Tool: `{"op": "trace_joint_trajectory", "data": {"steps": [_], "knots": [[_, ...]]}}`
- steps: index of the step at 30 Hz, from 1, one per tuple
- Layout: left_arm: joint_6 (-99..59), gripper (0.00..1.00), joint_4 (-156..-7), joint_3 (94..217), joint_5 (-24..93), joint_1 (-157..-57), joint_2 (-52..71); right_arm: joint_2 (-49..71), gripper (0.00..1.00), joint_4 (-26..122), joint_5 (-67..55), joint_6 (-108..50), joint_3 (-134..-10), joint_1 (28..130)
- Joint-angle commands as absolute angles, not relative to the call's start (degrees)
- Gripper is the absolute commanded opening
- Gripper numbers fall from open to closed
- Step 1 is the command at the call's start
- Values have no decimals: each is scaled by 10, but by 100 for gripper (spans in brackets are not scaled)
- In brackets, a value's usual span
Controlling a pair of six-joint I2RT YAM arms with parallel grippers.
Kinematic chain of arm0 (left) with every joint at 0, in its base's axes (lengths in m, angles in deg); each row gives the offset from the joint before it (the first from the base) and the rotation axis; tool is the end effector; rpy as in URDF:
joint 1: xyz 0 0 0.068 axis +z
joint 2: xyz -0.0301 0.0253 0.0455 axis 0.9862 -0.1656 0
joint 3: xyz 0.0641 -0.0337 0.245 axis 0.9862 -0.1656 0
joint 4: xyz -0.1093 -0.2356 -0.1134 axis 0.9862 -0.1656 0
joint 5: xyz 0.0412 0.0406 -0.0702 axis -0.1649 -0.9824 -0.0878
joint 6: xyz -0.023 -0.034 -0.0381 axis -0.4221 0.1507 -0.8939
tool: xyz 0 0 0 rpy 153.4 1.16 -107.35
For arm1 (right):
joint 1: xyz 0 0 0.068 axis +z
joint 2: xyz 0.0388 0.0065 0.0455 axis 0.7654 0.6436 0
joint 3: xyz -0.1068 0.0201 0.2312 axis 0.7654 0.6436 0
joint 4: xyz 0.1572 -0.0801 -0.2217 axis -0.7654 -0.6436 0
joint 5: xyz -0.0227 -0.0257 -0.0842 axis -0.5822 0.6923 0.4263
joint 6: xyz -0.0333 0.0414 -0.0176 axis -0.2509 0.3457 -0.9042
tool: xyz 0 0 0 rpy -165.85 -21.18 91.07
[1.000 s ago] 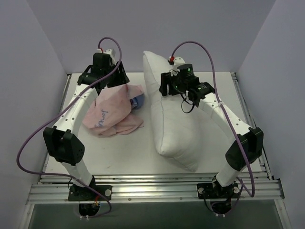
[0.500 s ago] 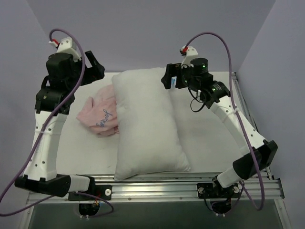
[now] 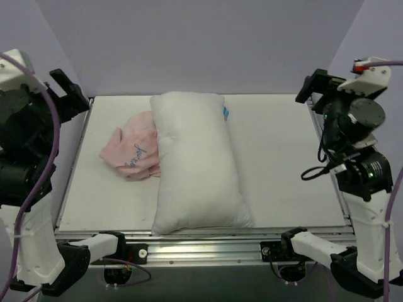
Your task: Remove the pillowcase from the pillow
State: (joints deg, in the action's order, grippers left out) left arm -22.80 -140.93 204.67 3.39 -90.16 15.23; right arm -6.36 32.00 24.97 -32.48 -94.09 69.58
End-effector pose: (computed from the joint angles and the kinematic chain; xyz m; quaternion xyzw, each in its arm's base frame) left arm 0.1624 -0.0126 0.5801 -0.1600 0.7228 0.0085 0.6722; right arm 0.1972 0.0541 0.5663 0.0787 0.5982 0.0408 0.7965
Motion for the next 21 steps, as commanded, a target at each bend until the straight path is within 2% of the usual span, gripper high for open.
{"op": "trace_joint_trajectory", "data": {"steps": [1,8,21], "knots": [[-201,94,-1437,2115,-49,-907,184,-117,100,365,372,-392,-956,699],[-182,94,-1411,2129,-99,-929,224,-196,100,434,403,-448,-912,700],[-163,94,-1298,2002,-125,-932,311,-229,99,453,409,-481,-885,701]]}}
